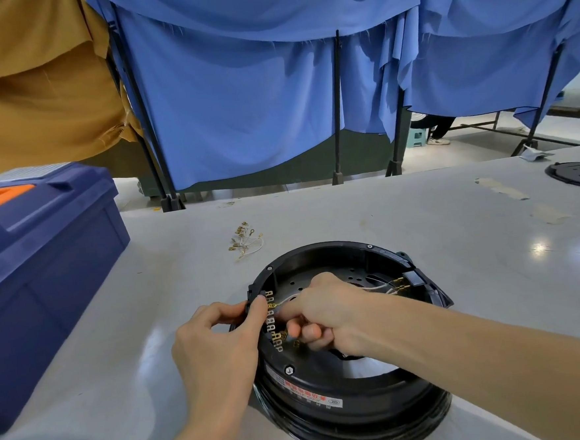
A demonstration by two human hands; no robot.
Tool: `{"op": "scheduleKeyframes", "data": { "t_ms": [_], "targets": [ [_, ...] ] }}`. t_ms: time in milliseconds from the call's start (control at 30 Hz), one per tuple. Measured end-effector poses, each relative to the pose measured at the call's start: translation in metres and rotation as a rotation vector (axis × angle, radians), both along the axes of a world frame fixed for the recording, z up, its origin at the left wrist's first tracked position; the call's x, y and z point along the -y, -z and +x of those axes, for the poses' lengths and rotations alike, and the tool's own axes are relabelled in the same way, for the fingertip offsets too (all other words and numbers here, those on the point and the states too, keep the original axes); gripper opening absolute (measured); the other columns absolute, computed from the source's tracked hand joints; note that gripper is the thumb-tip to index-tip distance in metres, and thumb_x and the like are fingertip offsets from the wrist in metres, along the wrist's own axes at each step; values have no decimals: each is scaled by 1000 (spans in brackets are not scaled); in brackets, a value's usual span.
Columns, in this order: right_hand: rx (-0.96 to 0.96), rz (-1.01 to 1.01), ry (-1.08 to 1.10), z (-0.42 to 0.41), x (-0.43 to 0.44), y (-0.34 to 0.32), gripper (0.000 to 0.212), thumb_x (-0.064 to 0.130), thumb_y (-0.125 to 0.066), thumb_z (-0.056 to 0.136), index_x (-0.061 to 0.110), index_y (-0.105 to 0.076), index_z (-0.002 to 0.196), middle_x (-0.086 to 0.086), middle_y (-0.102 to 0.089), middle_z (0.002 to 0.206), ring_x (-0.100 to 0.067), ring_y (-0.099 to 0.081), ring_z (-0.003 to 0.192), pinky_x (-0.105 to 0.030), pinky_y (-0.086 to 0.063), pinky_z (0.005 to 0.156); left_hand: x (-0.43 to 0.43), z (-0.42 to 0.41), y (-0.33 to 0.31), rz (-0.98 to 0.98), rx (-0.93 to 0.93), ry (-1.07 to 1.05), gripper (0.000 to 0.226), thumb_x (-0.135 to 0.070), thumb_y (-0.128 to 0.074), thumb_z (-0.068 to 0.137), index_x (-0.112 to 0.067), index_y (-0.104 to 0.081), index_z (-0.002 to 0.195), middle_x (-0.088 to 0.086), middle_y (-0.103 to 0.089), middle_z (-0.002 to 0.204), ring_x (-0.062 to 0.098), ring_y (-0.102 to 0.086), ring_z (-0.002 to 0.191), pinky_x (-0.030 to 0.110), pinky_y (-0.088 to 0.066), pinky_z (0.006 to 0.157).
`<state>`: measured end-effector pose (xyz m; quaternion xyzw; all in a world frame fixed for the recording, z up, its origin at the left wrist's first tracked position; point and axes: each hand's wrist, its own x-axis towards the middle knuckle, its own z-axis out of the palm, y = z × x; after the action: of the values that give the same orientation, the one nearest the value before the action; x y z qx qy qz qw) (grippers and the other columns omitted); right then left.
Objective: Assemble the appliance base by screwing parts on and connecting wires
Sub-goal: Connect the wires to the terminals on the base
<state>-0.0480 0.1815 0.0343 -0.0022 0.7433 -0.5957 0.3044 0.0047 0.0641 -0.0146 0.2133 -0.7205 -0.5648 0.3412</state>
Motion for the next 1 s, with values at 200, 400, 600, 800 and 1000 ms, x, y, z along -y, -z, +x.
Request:
{"op": "scheduleKeyframes", "data": {
  "t_ms": [200, 400, 600, 800, 1000],
  "targets": [
    [-15, 15, 89, 5, 4, 1, 22, -1, -53, 95, 2, -52, 74, -8, -49, 50, -7, -29, 25, -14, -20, 28, 0, 0, 1, -1, -1, 1, 17, -35, -83, 69, -26, -72, 60, -10, -70, 70, 7, -64, 75, 30, -46, 73],
    [-2, 2, 184, 9, 9, 1, 17, -1, -53, 94, 2, -54, 78, -2, -45, 34, -8, -29, 23, -11, -20, 30, -1, 2, 0, -20, -9, -10, 14, -34, -83, 69, -28, -73, 62, -6, -67, 74, 10, -63, 78, 33, -46, 77],
    [9, -13, 259, 11, 9, -1, 22, -2, -53, 94, 2, -54, 72, 0, -44, 30, -7, -29, 22, -11, -20, 29, -1, 2, -1, 5, -1, -18, 15, -36, -84, 68, -27, -74, 62, -7, -70, 68, 3, -63, 69, 29, -48, 71],
    [10, -21, 287, 12, 9, -1, 22, -1, -55, 93, 2, -53, 71, -1, -44, 31, -8, -30, 24, -12, -21, 30, -2, 3, 0, 51, 9, -24, 17, -38, -85, 67, -25, -74, 63, -14, -69, 62, 3, -64, 62, 34, -54, 69],
    [19, -25, 261, 12, 9, 0, 25, 0, -54, 94, 2, -52, 69, -2, -45, 33, -8, -29, 22, -12, -20, 29, -2, 3, 1, 91, -2, -22, 16, -40, -85, 64, -30, -73, 62, -15, -69, 61, 0, -61, 57, 31, -50, 67]
  ]
}}
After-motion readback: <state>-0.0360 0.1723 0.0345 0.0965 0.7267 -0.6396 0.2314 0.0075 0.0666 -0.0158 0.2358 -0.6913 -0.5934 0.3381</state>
